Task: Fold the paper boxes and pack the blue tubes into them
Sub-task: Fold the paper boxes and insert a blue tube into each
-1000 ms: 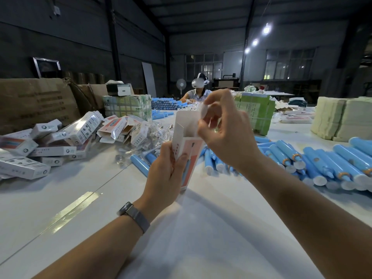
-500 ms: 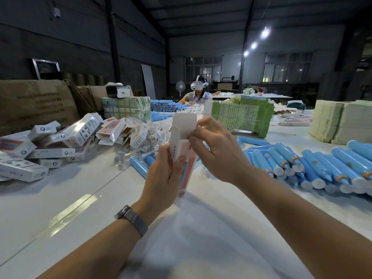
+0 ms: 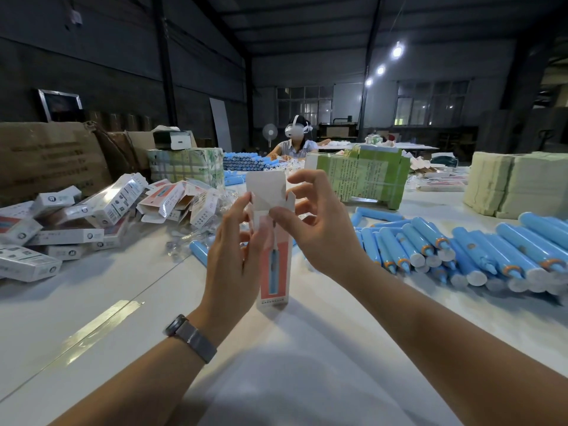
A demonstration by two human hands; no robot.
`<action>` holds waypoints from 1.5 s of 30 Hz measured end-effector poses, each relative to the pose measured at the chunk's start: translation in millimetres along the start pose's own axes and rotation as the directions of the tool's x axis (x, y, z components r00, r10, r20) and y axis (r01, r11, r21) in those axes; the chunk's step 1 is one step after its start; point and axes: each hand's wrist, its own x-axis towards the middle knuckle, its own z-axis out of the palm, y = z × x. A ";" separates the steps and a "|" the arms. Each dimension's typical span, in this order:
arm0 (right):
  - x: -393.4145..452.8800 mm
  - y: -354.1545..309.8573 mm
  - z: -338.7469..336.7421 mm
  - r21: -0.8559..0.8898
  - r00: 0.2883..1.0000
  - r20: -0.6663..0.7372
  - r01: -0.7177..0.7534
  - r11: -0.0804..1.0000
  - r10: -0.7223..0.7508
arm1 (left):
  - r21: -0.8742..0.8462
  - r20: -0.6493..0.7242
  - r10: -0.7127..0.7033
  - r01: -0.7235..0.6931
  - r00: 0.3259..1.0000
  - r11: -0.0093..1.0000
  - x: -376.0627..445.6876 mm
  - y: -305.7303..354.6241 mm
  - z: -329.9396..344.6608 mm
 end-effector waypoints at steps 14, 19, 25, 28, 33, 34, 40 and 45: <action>-1.5 4.1 1.4 0.079 0.998 -0.042 -0.051 0.996 0.054 | 0.080 0.002 0.033 -0.033 0.999 0.996 4.7 -3.6 -3.0; -1.6 6.0 -0.4 0.081 0.998 0.011 -0.059 0.995 0.058 | 0.070 0.021 0.035 -0.036 0.999 0.997 3.8 -5.2 -2.9; -1.1 9.3 -1.9 0.056 0.999 0.022 -0.045 0.997 0.044 | 0.072 0.033 0.028 -0.031 0.999 0.997 3.2 -8.9 -2.1; -1.0 11.9 -3.9 -0.007 0.999 0.036 -0.001 1.000 0.001 | 0.070 0.035 0.034 -0.036 0.999 0.997 2.7 -8.9 -2.0; -0.2 8.7 -4.7 -0.019 0.999 0.009 0.049 0.999 -0.049 | 0.016 0.063 -0.012 0.011 0.998 1.000 2.0 -6.0 -1.6; -0.1 8.5 -4.5 -0.017 0.999 -0.002 0.053 0.998 -0.053 | 0.003 0.072 -0.023 0.022 0.997 1.000 2.0 -4.9 -1.4; -1.5 6.1 0.2 -0.001 0.998 -0.046 0.038 0.999 -0.038 | -0.039 0.078 -0.069 0.073 0.995 0.997 2.0 -3.1 -2.8; -2.3 1.9 -0.1 0.066 0.997 -0.060 0.046 0.997 -0.043 | -0.072 0.068 -0.067 0.072 0.995 0.995 1.1 -1.4 -1.7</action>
